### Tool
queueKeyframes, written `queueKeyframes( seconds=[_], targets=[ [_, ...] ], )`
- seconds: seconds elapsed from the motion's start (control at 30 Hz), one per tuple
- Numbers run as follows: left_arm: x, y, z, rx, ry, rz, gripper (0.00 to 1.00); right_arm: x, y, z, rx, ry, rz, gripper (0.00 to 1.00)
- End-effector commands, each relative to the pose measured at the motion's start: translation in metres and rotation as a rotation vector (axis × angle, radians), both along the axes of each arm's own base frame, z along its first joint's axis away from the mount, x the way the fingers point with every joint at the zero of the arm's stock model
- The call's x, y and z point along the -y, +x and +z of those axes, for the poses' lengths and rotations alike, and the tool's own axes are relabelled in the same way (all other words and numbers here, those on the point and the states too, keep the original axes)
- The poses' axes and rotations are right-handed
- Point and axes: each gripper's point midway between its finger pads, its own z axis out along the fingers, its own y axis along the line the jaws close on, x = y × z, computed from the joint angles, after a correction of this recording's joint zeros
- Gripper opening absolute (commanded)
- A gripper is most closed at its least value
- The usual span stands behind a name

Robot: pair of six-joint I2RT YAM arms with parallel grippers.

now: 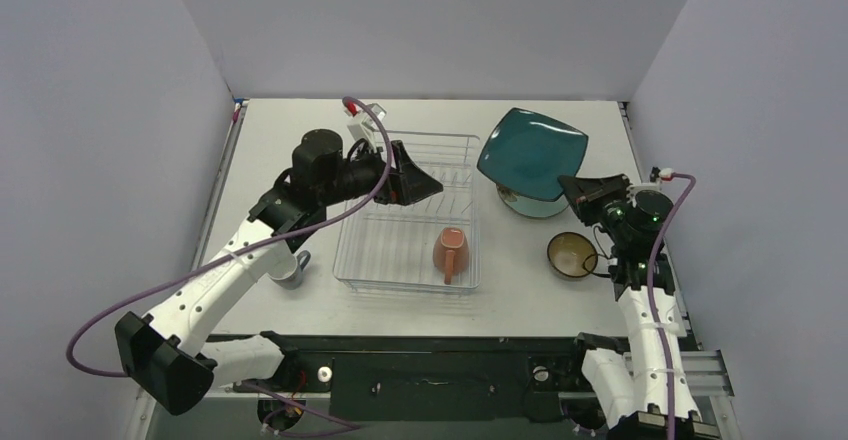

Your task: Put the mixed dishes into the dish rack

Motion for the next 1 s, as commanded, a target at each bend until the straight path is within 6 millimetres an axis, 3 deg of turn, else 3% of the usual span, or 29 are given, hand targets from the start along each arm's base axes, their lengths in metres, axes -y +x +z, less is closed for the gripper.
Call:
queueKeyframes(
  seconds=[0.0,0.2,0.33,0.5,0.67,0.9,0.97],
  targets=[
    [0.012,0.014,0.026,0.031,-0.078,-0.003,0.98,-0.037,-0.020,0.093,0.268,0.047,0.131,0.00],
    [0.025,0.027,0.017,-0.019,-0.099,-0.011,0.99,-0.076,-0.034,0.092,0.274,0.099,0.262,0.00],
    [0.030,0.030,0.018,-0.021,-0.125,-0.021,0.92,-0.099,-0.045,0.098,0.292,0.113,0.342,0.00],
    [0.025,0.030,0.010,-0.024,-0.125,0.013,0.77,-0.122,-0.057,0.096,0.296,0.112,0.428,0.00],
    [0.018,0.022,0.003,-0.038,-0.126,0.023,0.55,-0.139,-0.064,0.092,0.302,0.120,0.490,0.00],
    [0.010,0.010,0.000,-0.028,-0.126,0.023,0.36,-0.164,-0.071,0.092,0.322,0.117,0.589,0.00],
    [0.010,0.007,0.000,-0.028,-0.128,0.008,0.21,-0.172,-0.075,0.096,0.338,0.112,0.619,0.00]
  ],
)
